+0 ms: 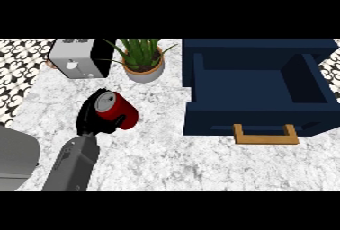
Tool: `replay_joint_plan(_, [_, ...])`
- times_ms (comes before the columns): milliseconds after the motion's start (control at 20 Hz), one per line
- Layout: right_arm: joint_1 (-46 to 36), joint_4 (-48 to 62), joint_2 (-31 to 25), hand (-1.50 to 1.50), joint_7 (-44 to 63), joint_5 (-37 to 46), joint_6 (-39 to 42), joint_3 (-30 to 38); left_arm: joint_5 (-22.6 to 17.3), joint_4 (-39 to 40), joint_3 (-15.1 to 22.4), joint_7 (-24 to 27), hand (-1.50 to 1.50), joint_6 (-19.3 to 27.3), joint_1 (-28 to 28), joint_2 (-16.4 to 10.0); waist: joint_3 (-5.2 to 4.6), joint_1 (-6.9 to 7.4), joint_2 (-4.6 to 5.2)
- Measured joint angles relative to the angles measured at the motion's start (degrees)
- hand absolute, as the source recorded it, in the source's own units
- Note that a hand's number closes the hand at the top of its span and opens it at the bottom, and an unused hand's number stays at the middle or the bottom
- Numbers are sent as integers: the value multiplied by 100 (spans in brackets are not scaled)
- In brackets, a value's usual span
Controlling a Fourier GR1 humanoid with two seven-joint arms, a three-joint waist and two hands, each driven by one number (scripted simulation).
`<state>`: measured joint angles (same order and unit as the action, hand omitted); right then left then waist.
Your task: Pick up the can, place it into the drawer and close the drawer
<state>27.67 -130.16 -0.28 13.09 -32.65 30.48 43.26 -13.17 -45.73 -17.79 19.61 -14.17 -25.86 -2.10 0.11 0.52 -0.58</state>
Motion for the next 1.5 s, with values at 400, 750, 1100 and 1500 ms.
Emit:
replay_joint_plan(400, [50,-176,-26,-150,116,-131,-162,-78,-333,-2048,1117,-1130,150,1501,125,179,-5,-40,14])
replay_joint_plan(750, [85,-158,-30,-150,115,-173,-168,-90,-177,-3248,1714,-2266,150,2537,-237,197,-7,-79,34])
replay_joint_plan(1100, [-81,-194,-6,-150,195,-29,-229,-209,57,-3363,2054,-2807,150,3249,-998,206,-9,-102,50])
replay_joint_plan(1500, [-346,-37,-29,-150,249,84,-308,-273,-25,-2785,2330,-3153,150,3988,-2174,207,-8,-137,59])
